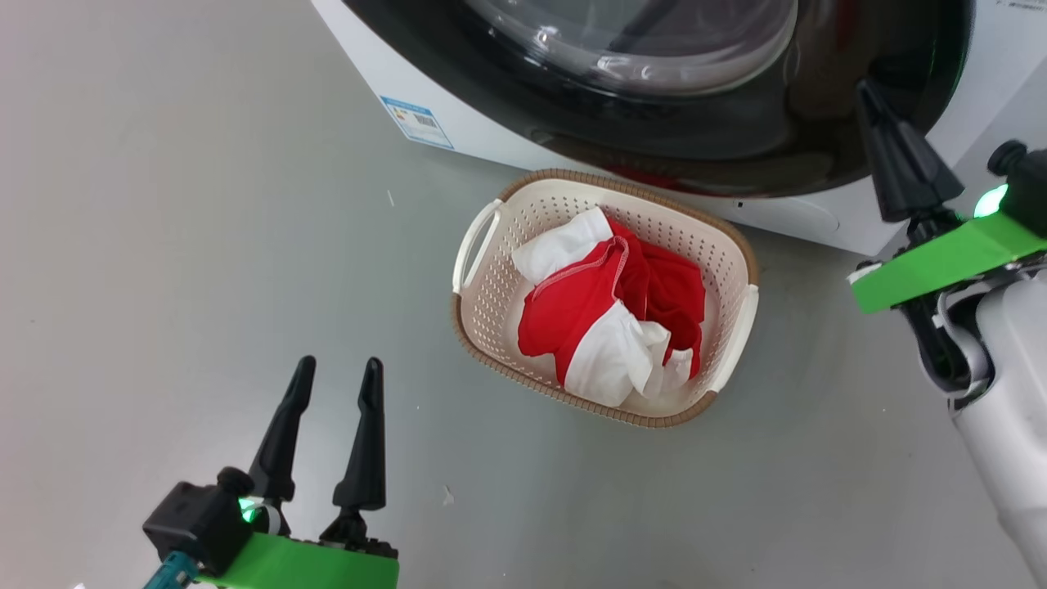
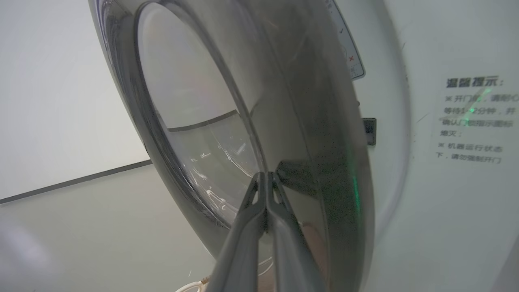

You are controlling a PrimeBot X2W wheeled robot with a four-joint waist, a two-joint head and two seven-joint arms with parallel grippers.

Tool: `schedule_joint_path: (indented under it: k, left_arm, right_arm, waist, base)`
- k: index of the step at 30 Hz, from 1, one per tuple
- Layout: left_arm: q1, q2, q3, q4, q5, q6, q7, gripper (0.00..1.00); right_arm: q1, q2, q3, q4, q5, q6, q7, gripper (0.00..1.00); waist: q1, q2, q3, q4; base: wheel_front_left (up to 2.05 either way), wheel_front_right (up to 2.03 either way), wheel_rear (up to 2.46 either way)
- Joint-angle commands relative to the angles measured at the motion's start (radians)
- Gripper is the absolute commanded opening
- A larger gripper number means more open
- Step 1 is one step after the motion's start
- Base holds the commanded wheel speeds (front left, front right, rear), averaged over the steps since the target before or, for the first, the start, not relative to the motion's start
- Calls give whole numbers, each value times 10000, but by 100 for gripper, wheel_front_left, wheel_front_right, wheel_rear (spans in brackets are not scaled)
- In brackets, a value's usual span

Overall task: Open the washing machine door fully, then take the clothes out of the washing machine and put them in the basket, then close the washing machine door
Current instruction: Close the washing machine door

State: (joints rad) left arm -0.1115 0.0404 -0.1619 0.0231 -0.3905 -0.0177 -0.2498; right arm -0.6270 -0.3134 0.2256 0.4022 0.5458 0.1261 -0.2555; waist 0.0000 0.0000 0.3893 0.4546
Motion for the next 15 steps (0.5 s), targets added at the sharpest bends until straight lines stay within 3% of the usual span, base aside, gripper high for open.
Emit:
schedule_joint_path:
  k: [1, 15]
  left_arm:
    - [-232, 99, 269, -284, -98, 83, -120, 100]
    - [-648, 99, -74, -462, -311, 197, -120, 100]
  right_arm:
    - [-280, -96, 7, -162, -6, 46, -63, 0]
    - [-1553, -336, -697, -22, -48, 46, -63, 0]
  waist:
    - [0, 0, 196, 28]
    - [0, 0, 855, 178]
  base:
    - [0, 0, 0]
    - [0, 0, 0]
